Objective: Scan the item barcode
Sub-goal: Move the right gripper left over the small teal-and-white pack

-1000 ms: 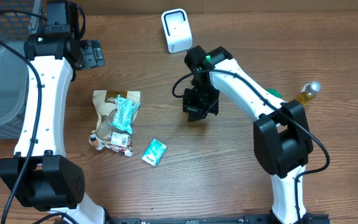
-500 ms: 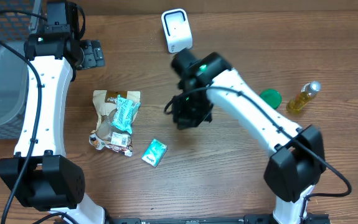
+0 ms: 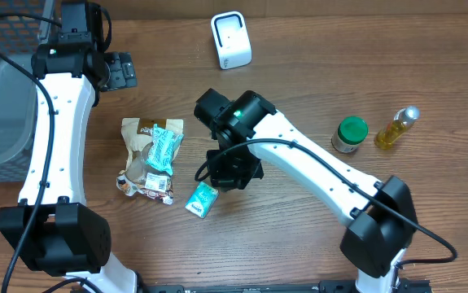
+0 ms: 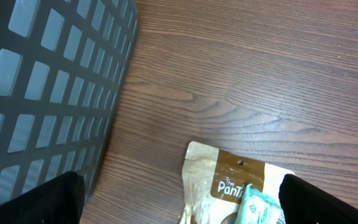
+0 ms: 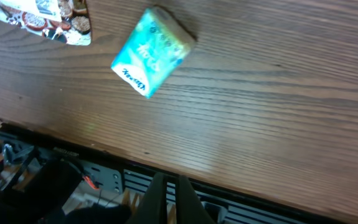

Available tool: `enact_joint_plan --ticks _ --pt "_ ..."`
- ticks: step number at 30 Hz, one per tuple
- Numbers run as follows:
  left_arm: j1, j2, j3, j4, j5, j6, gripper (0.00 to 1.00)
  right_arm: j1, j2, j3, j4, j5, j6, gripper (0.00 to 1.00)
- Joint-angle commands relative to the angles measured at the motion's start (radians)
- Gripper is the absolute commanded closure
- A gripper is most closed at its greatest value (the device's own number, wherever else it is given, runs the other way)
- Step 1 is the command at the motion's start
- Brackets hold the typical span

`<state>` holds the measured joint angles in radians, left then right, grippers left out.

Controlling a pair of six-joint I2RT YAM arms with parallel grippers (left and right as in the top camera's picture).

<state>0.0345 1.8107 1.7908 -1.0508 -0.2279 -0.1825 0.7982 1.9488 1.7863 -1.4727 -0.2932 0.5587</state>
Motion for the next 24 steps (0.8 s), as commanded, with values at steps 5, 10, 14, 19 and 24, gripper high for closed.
enact_joint_plan --ticks 5,10,14,19,24 --pt "-0.002 -0.015 0.018 0.001 -0.007 0.014 0.01 0.002 -0.143 -0.002 -0.042 0.086 0.025 0.96" --pt "-0.002 -0.015 0.018 0.001 -0.007 0.014 0.01 0.014 -0.189 -0.002 -0.044 0.131 0.045 0.96" --pt "-0.002 -0.015 0.018 0.001 -0.007 0.014 0.01 0.042 -0.217 -0.038 -0.032 0.188 0.104 0.96" --pt "-0.002 -0.015 0.018 0.001 -0.007 0.014 0.00 0.079 -0.249 -0.164 0.064 0.192 0.134 0.96" --pt "-0.002 -0.015 0.018 0.002 -0.007 0.014 0.00 0.081 -0.250 -0.297 0.222 0.188 0.185 0.96"
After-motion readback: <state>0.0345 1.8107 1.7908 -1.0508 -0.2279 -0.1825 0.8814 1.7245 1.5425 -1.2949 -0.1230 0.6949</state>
